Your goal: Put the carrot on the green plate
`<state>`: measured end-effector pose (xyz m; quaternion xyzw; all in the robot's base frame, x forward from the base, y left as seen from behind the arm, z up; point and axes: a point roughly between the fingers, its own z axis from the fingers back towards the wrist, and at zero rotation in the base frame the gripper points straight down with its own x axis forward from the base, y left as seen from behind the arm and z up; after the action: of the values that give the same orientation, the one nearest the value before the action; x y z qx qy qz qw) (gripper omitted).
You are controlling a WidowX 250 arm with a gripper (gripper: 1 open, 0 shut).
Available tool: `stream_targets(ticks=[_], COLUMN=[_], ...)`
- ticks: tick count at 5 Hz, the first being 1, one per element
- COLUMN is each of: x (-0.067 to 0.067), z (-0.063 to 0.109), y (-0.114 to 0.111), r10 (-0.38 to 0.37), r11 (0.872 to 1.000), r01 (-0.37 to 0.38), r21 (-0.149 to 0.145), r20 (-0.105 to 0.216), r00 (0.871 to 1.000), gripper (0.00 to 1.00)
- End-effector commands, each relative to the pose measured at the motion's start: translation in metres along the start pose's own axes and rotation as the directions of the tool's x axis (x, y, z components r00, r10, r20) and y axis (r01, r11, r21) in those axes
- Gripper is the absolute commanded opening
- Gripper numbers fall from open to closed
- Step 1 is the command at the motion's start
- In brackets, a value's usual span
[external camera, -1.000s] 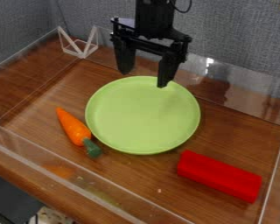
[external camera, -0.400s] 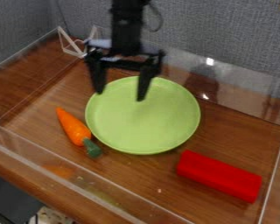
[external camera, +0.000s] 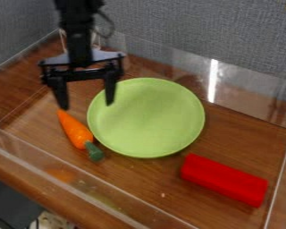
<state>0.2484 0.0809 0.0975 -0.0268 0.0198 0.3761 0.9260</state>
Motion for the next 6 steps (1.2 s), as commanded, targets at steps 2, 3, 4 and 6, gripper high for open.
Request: stream_targets(ticks=[2, 3, 4, 6], x=[0.01, 0.012, 0.017, 0.031], z=[-0.032, -0.034, -0.034, -0.047], y=[0.004, 0.004, 0.005, 0.015], r10=[0.129, 0.211, 0.278, 0.219], r11=[0.99, 0.976, 0.959, 0.974], r01=[-0.127, -0.207, -0.273, -0.212], r21=[-0.053, -0.059, -0.069, -0.077], r20=[0.048, 0.053, 0.065, 0.085], r00=[0.99, 0.976, 0.958, 0.972], gripper=[1.0, 1.0, 1.0, 1.0])
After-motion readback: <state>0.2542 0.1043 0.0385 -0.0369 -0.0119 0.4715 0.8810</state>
